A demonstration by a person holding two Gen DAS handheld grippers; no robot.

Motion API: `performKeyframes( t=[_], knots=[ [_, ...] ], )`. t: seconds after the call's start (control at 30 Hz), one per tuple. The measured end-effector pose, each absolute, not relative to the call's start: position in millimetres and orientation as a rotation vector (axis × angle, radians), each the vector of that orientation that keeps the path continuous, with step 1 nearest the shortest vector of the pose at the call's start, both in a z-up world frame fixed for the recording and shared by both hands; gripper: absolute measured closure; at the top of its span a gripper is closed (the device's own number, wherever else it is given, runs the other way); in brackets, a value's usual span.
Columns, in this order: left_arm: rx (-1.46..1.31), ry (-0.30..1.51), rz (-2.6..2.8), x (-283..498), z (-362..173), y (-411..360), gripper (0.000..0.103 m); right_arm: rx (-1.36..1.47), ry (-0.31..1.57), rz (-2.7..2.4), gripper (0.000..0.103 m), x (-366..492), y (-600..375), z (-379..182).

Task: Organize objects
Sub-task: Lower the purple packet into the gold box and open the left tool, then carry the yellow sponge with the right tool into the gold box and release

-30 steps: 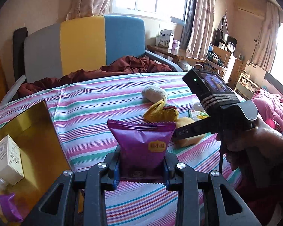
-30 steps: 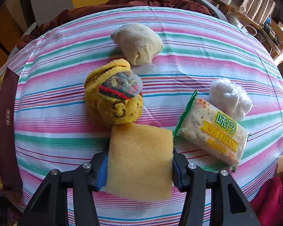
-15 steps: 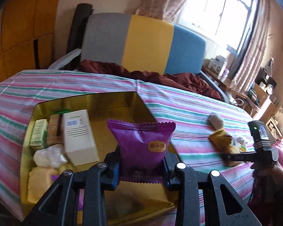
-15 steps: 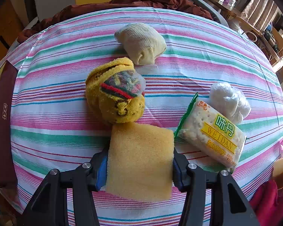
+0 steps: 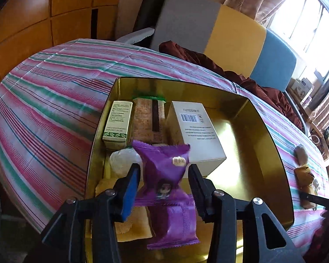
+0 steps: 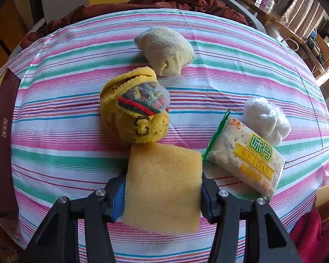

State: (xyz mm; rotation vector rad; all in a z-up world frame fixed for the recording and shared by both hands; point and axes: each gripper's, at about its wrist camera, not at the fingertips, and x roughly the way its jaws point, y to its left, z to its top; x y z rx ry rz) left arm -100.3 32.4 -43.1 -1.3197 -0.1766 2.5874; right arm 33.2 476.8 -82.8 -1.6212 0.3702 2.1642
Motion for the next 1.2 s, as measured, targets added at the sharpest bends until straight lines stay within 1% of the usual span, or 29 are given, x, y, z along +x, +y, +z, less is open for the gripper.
performKeyframes(
  t=[0.07,0.23,0.37,0.6,0.73,1.0,1.07,1.13,1.2],
  knots=[
    [-1.310,-0.177,2.600,-98.6,-43.2,30.3,0.046,-1.621,0.371,2.164,0.048,33.3,477.3,-83.1],
    [-1.247,-0.157,2.674,-91.5,-31.7,23.7,0.042,-1.620,0.369,2.163,0.048,34.6,478.3,-83.5],
    [-1.144,-0.039,2.747,-76.2,-19.9,27.2,0.035,-1.620,0.358,2.161,0.049,38.0,477.6,-81.7],
    [-1.096,-0.022,2.760,-65.9,-10.3,25.5,0.032,-1.644,0.349,2.167,0.049,36.8,469.3,-81.4],
    [-1.071,-0.021,2.758,-61.9,-7.3,25.1,0.027,-1.666,0.346,2.180,0.049,39.0,461.5,-79.1],
    [-0.999,-0.013,2.746,-51.4,-1.6,23.1,0.024,-1.723,0.372,2.239,0.049,51.8,441.4,-67.9],
    [-0.995,-0.006,2.749,-50.9,-1.1,22.3,0.020,-1.744,0.405,2.284,0.049,53.9,433.8,-65.0],
    [-0.993,-0.004,2.749,-51.2,-1.1,21.5,0.020,-1.743,0.457,2.339,0.049,54.7,427.2,-58.8],
    [-0.996,-0.006,2.757,-51.6,-1.8,19.1,0.020,-1.712,0.467,2.396,0.049,52.5,419.6,-46.7]
  ],
)
